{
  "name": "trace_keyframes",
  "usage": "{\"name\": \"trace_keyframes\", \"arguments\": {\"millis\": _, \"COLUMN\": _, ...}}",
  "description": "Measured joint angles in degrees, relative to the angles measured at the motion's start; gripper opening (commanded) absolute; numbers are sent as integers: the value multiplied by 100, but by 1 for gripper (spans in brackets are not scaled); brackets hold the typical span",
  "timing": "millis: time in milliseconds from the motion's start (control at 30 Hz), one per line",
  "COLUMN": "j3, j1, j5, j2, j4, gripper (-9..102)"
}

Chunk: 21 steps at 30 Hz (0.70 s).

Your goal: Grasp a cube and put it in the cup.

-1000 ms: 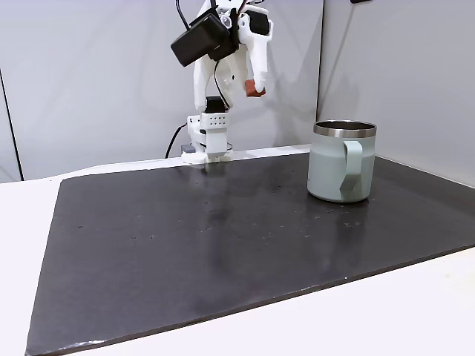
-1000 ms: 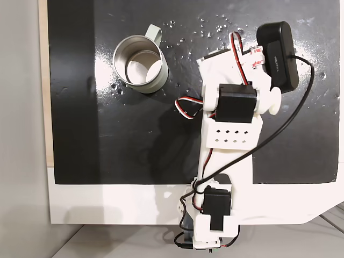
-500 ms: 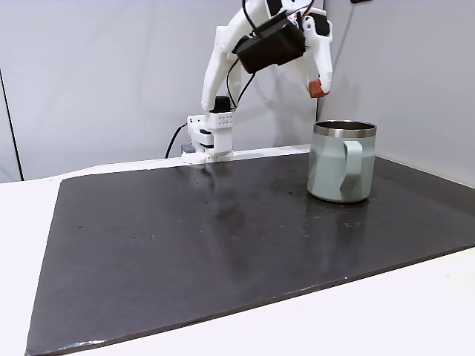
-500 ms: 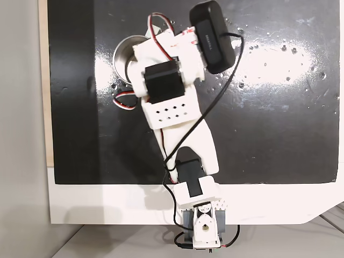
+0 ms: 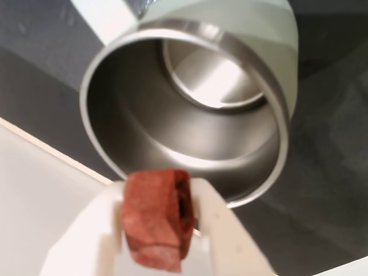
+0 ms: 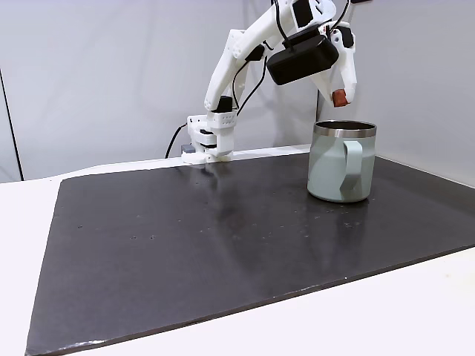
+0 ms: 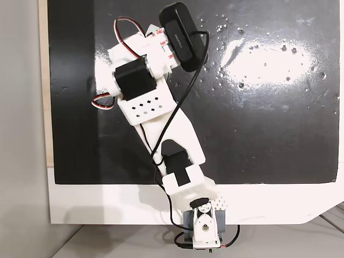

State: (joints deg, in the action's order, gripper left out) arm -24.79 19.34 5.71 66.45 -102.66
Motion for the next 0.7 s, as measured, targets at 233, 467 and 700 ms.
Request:
{"name": "trace_keyframes", "arguments": {"millis": 233, "j3": -53, "j1": 18, "j5": 0, "j2": 0, "j4": 0, "gripper": 24}}
{"name": "trace_keyframes", "arguments": {"millis": 467, "j3": -404, "j1": -9, "j5": 0, "j2": 220, "j4": 0, "gripper": 23}}
{"name": "trace_keyframes", "arguments": {"millis": 700, "j3": -519, "j1": 18, "j5": 0, "j2": 316, "j4": 0, "gripper": 22}}
